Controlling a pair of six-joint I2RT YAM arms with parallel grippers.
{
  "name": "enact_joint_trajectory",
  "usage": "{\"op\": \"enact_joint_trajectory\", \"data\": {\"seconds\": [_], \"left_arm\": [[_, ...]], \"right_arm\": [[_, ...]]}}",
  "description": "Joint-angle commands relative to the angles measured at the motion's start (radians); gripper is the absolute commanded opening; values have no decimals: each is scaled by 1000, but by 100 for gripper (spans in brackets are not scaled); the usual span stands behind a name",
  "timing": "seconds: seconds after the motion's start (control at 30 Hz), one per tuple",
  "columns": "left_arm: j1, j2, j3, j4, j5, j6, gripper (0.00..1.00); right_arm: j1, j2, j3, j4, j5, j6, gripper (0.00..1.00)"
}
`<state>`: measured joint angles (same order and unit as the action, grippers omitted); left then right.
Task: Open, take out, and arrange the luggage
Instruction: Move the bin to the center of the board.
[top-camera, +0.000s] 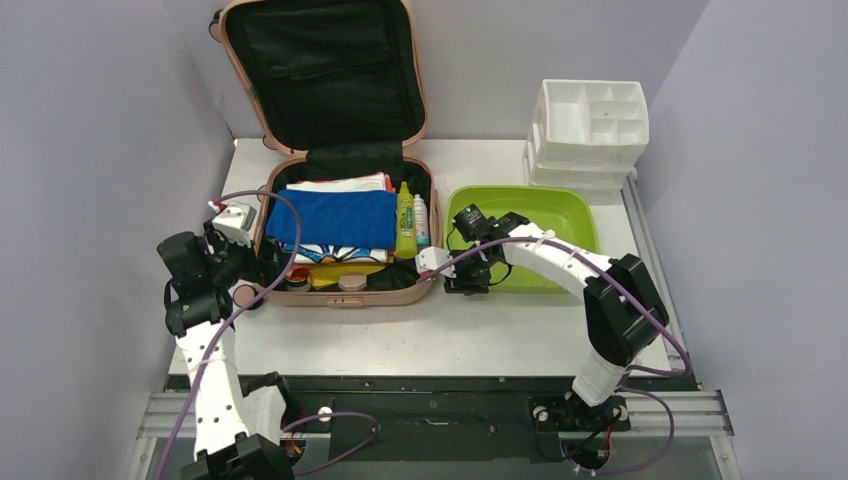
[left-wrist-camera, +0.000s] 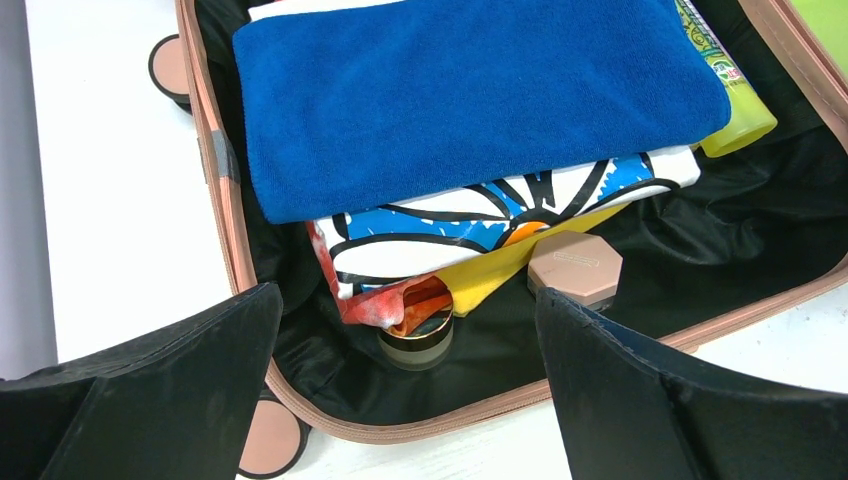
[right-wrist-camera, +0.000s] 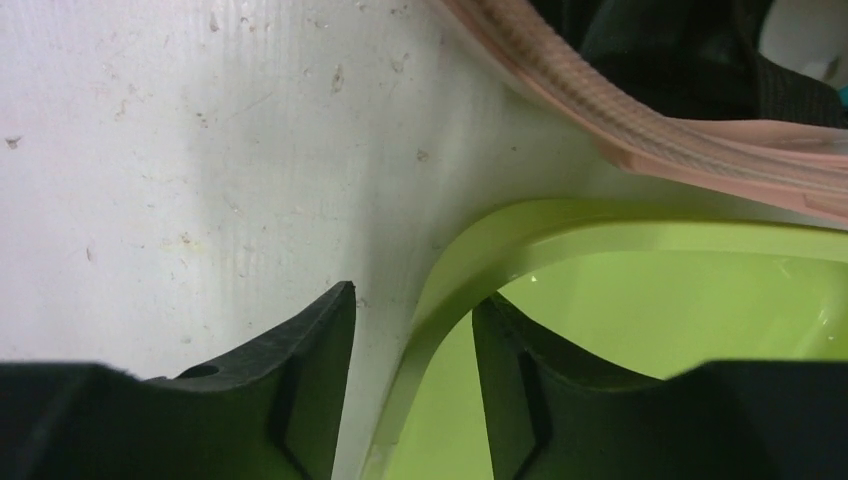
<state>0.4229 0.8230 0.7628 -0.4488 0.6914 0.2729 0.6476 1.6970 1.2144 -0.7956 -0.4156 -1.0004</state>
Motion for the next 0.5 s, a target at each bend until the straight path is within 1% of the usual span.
{"op": "enact_joint_trajectory", "data": {"seconds": [0.0, 0.03, 0.13, 0.2, 0.23, 0.27, 0.3, 0.33, 0.37, 0.4, 0.43, 0.47], "left_arm": [[8, 5, 17, 42, 9, -6, 96], [8, 8, 21, 44, 1, -3, 96], [-1, 32, 60, 32, -28, 19, 96], [-29, 57, 89, 17, -39, 54, 96], [-40, 75, 105, 12, -45, 83, 96], [-73, 84, 115, 6, -64, 119, 96], [-97, 105, 132, 4, -81, 137, 96], [-148, 116, 141, -2, -118, 175, 96], [-179, 139, 161, -7, -136, 196, 96], [-242, 154, 170, -18, -161, 251, 96], [-280, 171, 184, -19, -176, 274, 96], [-362, 182, 192, -14, -219, 314, 96]], "right_arm": [[9, -50, 32, -39, 41, -1, 47], [-5, -60, 56, -72, 44, 17, 50], [-41, -112, 210, -161, 6, 146, 52], [-70, -129, 305, -155, -20, 270, 56], [-90, -131, 336, -141, -28, 377, 57], [-106, -126, 388, -104, -53, 431, 57], [-114, -120, 412, -77, -70, 559, 58], [-127, -103, 447, -6, -100, 630, 60], [-131, -92, 460, 39, -127, 788, 60], [-138, -65, 474, 136, -142, 874, 60], [-141, -33, 481, 183, -161, 1034, 59], [-144, -15, 481, 279, -169, 1114, 59]]}}
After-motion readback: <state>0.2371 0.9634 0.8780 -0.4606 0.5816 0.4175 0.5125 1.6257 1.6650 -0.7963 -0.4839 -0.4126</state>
